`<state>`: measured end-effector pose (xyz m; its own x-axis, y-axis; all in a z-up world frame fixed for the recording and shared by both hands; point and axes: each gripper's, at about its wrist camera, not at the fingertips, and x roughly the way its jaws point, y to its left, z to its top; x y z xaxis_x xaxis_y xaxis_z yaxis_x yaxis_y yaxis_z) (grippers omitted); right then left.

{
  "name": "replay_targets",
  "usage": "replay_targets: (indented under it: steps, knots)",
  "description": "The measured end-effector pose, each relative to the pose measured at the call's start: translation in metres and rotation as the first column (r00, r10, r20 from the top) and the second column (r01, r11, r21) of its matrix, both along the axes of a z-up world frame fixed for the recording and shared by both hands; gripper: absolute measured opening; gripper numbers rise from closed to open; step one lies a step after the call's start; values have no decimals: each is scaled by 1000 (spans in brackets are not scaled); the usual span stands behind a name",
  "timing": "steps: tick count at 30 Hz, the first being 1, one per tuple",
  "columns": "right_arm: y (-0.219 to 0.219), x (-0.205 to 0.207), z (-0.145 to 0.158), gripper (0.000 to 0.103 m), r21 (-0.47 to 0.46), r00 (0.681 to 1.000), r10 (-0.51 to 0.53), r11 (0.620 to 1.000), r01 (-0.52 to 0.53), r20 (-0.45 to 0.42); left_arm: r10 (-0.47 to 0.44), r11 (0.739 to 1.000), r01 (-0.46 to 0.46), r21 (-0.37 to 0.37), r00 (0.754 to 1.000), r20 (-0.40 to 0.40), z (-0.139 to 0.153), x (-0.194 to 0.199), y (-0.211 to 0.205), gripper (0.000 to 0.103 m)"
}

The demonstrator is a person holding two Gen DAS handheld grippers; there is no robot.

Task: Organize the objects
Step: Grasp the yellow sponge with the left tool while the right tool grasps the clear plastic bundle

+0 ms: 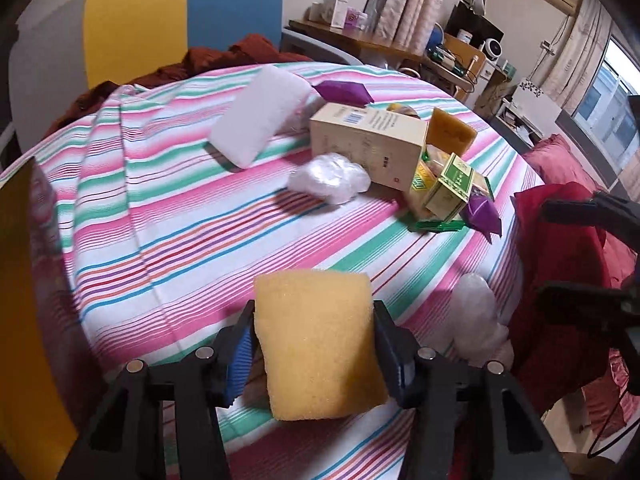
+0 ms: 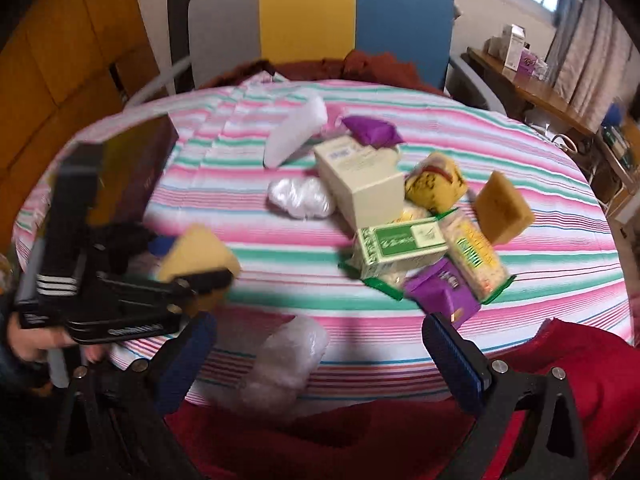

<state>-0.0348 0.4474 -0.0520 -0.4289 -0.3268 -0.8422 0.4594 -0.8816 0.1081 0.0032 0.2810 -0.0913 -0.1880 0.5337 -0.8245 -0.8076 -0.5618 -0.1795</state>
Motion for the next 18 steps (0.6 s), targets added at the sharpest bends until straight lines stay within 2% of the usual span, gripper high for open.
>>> replay_targets:
  steps: [3,5,7,8,9,12,15,16,18]
  knots:
    - [1,-5,-7,103,-6,998,-10,1000,10,66,17,999,-15,53,999,-39,14,8,-5,54]
    - [-6,-5,-16,101,35,993,5,999,-9,118,38,995,-31,90,997,-74,27,13,-8,54]
    - [-16,-2,-24,83,76,990,26,996,-37,139,50,993,-39,110,994,-97,37,15,-13,55]
    - [-18,-4,-28,78,89,988,24,995,-38,152,58,992,-46,115,993,-105,40,15,-15,55]
    - [-20,-6,-33,75,98,985,21,994,-38,172,65,991,-51,123,991,-114,45,15,-18,55]
    - [-28,-9,-48,73,151,976,12,987,-46,217,99,987,-78,139,983,-153,59,17,-27,55]
    - [-35,-10,-51,67,169,971,37,982,-78,236,147,979,-118,165,974,-174,74,14,-42,55]
    - [-37,-10,-55,58,180,967,40,980,-87,250,175,975,-143,170,966,-189,80,12,-49,55]
    - [-43,-9,-62,45,205,962,56,972,-113,266,206,969,-172,179,960,-192,87,9,-60,55]
